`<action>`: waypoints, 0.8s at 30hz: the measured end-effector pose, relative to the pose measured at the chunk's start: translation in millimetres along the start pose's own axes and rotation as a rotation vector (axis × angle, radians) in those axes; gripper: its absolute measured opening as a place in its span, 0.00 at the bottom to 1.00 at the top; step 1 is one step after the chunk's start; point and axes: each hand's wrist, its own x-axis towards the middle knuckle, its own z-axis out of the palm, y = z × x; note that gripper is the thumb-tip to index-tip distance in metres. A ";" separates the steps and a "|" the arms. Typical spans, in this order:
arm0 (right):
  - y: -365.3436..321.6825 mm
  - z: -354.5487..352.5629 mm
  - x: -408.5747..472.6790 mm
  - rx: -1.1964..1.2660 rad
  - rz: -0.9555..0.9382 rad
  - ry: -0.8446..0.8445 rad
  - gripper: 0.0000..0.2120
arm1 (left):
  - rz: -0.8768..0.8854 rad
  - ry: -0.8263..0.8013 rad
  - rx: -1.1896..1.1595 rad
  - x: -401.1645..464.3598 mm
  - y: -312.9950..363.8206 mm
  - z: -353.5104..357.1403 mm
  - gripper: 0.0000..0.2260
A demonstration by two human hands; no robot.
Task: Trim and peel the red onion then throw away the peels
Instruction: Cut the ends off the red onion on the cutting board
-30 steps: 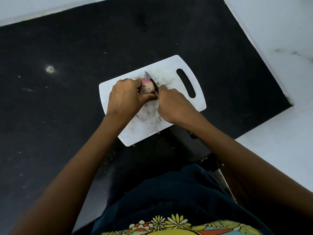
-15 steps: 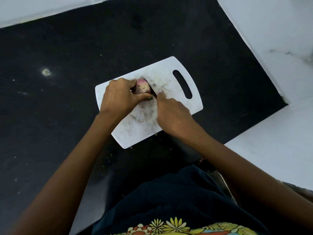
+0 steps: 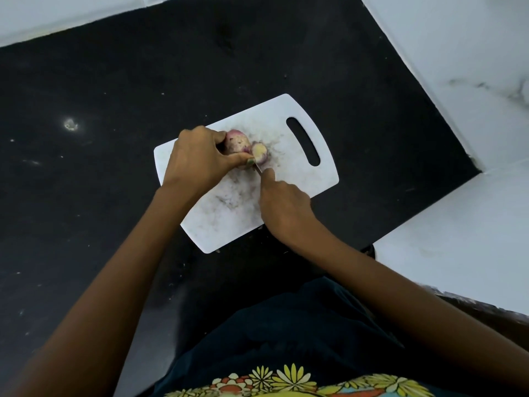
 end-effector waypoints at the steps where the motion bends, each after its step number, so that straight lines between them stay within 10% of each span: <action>1: 0.5 3.0 0.5 0.000 -0.001 0.002 0.15 | -0.004 0.004 -0.001 -1.0 -0.7 0.4 0.24; 12: 12.3 3.4 2.1 0.084 -0.038 0.001 0.13 | -0.026 0.052 -0.059 -28.5 -7.0 0.5 0.21; 17: 21.5 -0.7 3.4 0.400 0.031 0.272 0.08 | -0.037 0.091 -0.010 -36.2 -10.8 3.8 0.23; 24: 17.2 -8.2 36.7 0.774 0.209 0.215 0.20 | -0.072 0.119 0.033 -34.6 -17.3 13.1 0.34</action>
